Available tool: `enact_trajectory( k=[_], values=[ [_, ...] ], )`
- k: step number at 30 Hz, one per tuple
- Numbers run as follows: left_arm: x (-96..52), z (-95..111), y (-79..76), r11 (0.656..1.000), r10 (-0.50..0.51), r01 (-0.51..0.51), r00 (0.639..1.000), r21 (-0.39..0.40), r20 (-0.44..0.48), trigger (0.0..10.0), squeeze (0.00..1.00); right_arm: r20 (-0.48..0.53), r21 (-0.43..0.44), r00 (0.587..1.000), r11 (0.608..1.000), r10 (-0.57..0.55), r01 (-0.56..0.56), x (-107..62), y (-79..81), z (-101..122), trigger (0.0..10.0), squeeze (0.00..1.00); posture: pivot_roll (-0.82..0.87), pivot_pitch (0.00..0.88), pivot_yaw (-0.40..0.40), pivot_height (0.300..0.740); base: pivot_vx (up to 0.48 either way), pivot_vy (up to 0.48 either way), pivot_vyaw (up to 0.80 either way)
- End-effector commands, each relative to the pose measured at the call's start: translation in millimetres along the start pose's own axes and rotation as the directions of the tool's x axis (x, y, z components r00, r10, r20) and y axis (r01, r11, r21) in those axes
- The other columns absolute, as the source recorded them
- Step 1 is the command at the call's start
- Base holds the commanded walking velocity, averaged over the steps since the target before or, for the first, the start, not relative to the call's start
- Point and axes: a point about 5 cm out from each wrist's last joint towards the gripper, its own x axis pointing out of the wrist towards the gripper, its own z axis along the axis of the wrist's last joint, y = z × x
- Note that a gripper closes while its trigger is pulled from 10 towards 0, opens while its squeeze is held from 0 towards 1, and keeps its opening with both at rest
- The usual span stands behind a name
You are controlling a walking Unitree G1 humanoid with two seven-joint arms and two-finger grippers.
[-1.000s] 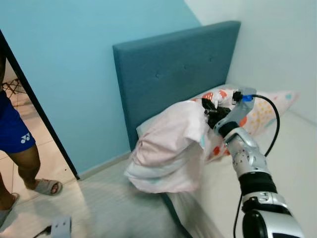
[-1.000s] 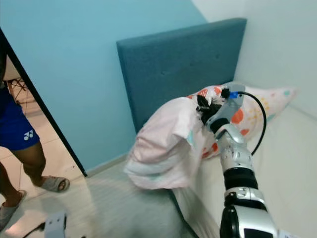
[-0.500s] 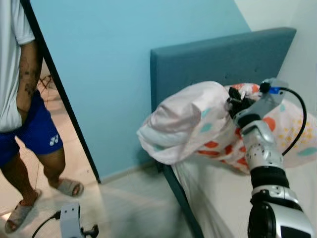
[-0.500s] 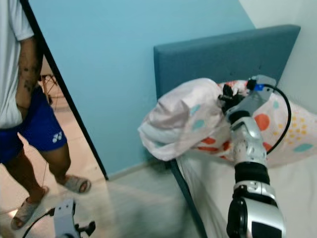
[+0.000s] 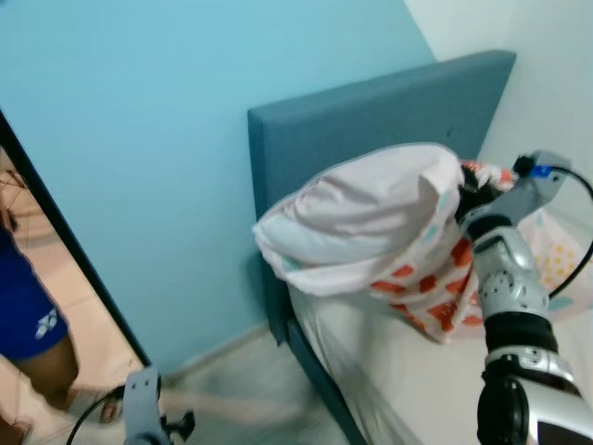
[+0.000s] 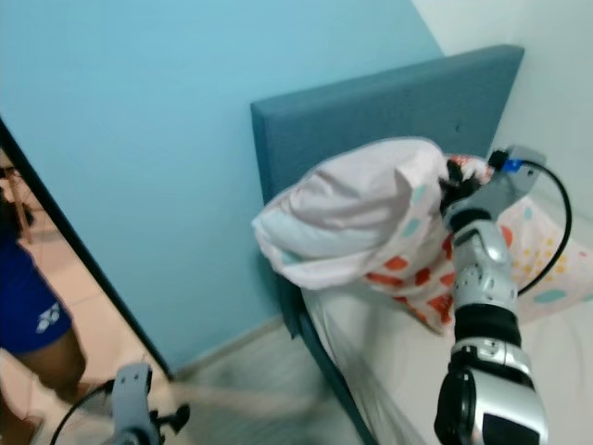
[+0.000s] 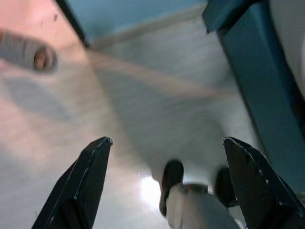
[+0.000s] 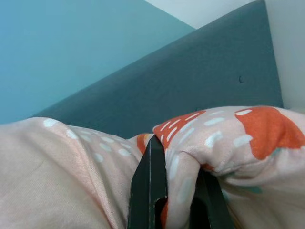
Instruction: Clean up the room
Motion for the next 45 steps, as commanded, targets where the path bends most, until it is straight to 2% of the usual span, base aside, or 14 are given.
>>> enact_trajectory(
  k=[1,16,26,28,35,40,41,43,45],
  values=[
    [-1.8,-5,2.5,1.0,0.004,-0.004,1.0,0.004,-0.01,10.0,0.0,0.095,-0.02,0.995,1.0,0.024,-0.022,4.7,6.1,19,10.0,0.0,-0.03,0.035,0.038,0.74,0.461,0.0,0.0],
    [-1.7,-6,1.0,1.0,0.0,0.0,1.0,0.001,-0.019,10.0,0.0,0.108,-0.024,0.994,1.0,0.016,-0.014,4.3,2.0,24,10.0,0.0,-0.04,0.037,0.034,0.74,0.455,0.0,0.0],
    [-1.5,-10,-3.8,1.0,-0.025,0.024,0.999,-0.02,-0.038,10.0,0.0,0.108,-0.034,0.992,0.997,0.07,-0.066,3.7,9.5,22,10.0,0.0,-0.05,0.04,0.028,0.74,0.0,-0.07,0.0],
    [-1.6,-11,-4.9,0.998,-0.032,0.03,0.999,-0.05,-0.037,10.0,0.0,0.092,-0.082,0.985,0.987,0.144,-0.136,1.0,18.3,19,10.0,0.0,-0.05,0.046,0.025,0.74,0.0,-0.442,0.38],
    [-0.7,-7,-3.7,0.998,0.005,-0.006,1.0,-0.067,-0.018,10.0,0.0,0.078,-0.152,0.988,0.981,0.135,-0.122,1.0,17.0,18,10.0,0.0,-0.05,0.051,0.022,0.74,0.0,-0.251,0.8],
    [0.6,-2,-5.6,0.998,-0.004,0.004,1.0,-0.057,0.001,10.0,0.0,0.073,-0.199,0.984,0.969,0.164,-0.147,4.1,20.2,21,10.0,0.0,-0.05,0.062,0.02,0.74,0.0,0.0,0.0],
    [1.0,-1,-6.7,0.998,-0.013,0.013,1.0,-0.06,0.009,10.0,0.0,0.071,-0.238,0.98,0.957,0.186,-0.164,6.4,23.4,24,10.0,0.0,-0.05,0.067,0.018,0.74,0.0,0.0,0.0],
    [1.6,1,-8.7,0.997,-0.027,0.028,0.999,-0.069,0.022,10.0,0.0,0.051,-0.362,0.971,0.91,0.235,-0.201,12.1,29.4,32,10.0,0.0,-0.05,0.08,0.012,0.74,0.0,0.0,0.0],
    [1.6,1,-8.7,0.997,-0.027,0.028,0.999,-0.069,0.022,10.0,0.0,0.051,-0.362,0.971,0.91,0.235,-0.201,12.1,29.4,32,10.0,0.0,-0.05,0.08,0.012,0.74,0.0,0.0,0.0]
  ],
)
